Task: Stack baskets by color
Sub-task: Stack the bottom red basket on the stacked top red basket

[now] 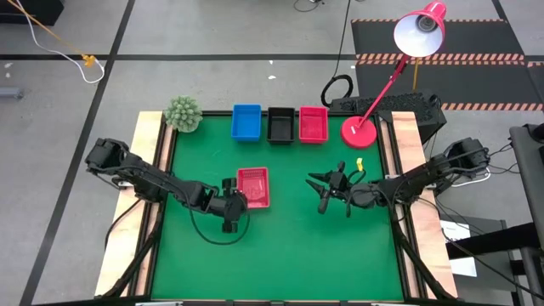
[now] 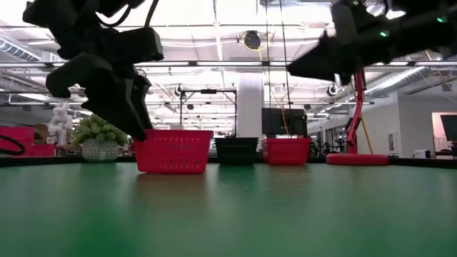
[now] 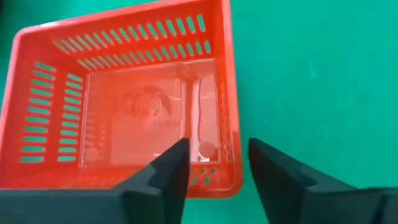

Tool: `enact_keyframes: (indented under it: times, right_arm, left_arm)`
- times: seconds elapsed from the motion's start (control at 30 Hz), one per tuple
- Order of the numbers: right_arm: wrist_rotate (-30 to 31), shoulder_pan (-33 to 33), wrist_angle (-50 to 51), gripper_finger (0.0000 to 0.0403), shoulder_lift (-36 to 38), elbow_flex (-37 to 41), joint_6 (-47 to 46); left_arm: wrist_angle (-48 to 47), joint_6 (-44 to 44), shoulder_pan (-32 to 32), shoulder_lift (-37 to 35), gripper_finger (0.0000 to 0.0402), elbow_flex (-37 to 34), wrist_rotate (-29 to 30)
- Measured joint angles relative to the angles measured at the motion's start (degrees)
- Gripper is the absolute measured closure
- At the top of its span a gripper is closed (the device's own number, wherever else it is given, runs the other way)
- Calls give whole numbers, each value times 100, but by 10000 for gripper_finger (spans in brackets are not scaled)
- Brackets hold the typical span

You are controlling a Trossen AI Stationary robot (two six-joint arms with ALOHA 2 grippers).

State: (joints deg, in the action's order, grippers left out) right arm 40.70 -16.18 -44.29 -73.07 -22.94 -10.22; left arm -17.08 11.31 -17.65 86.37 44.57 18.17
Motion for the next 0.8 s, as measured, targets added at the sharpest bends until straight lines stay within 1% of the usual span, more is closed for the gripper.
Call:
enact_keyframes:
  times: [0.1, 0.2, 0.3, 0.33, 0.37, 0.43, 0.53, 0.63, 0.73, 0.8]
  right_arm:
    - [-235, 111, 96, 303, -219, -389, 269]
    - [-512, 217, 128, 303, -605, -802, 514]
    - [-789, 313, 158, 303, -1084, -1271, 670]
    - [-870, 343, 309, 303, -1240, -1446, 688]
    - [-985, 382, 459, 303, -1421, -1637, 696]
    - [-1100, 442, 865, 303, -1775, -2057, 677]
    - [-1124, 510, 1779, 303, -2290, -2765, 645]
    - [-1221, 567, 2740, 303, -2716, -3468, 640]
    - [-1264, 599, 3399, 302, -3023, -4012, 587]
    - [-1470, 625, 3542, 302, -3158, -4274, 574]
  left_arm:
    - [273, -240, 78, -2, 274, -99, -4]
    - [267, -494, 177, -2, 320, -124, -14]
    - [326, -731, 317, -2, 371, -122, -214]
    - [370, -830, 372, -2, 384, -122, -285]
    - [411, -927, 414, -2, 389, -122, -333]
    - [488, -1090, 495, -2, 386, -122, -343]
    - [481, -1272, 627, -2, 379, -54, -342]
    - [367, -1444, 732, -2, 387, 121, -326]
    - [64, -1669, 772, -2, 393, 353, -302]
    - [-59, -1785, 788, -2, 388, 473, -218]
